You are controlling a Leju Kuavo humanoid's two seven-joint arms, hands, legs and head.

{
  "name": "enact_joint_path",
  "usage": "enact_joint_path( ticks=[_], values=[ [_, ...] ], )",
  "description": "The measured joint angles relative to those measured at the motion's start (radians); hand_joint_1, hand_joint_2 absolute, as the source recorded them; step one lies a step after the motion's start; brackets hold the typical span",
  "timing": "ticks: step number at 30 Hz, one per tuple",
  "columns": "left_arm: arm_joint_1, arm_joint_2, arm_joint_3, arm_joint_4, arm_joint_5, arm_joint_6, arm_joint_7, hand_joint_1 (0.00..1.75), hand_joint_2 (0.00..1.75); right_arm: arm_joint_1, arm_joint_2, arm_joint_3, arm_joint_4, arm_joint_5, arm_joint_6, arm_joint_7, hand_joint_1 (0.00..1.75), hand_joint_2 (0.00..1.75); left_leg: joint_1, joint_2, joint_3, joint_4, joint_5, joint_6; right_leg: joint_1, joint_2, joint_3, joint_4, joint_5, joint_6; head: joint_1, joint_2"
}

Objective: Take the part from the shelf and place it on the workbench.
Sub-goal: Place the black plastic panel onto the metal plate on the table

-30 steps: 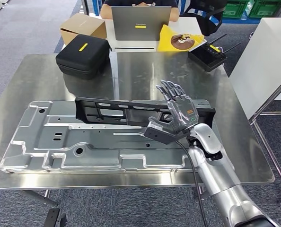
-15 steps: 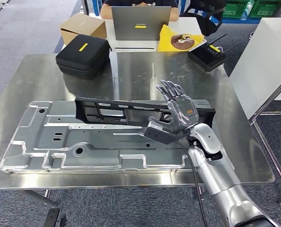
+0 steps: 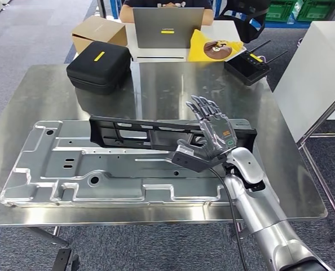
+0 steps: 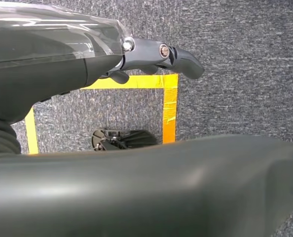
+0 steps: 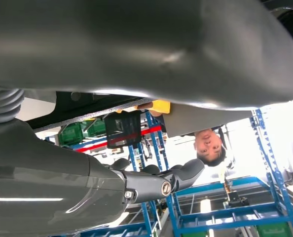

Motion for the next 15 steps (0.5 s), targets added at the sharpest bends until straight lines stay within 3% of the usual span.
enact_joint_path(
  ticks=[15],
  values=[
    [0.0,0.0,0.0,0.0,0.0,0.0,0.0,0.0,0.0,0.0,0.0,0.0,0.0,0.0,0.0,0.0,0.0,0.0,0.0,0.0,0.0,0.0,0.0,0.0,0.0,0.0,0.0,0.0,0.0,0.0,0.0,0.0]
  ],
)
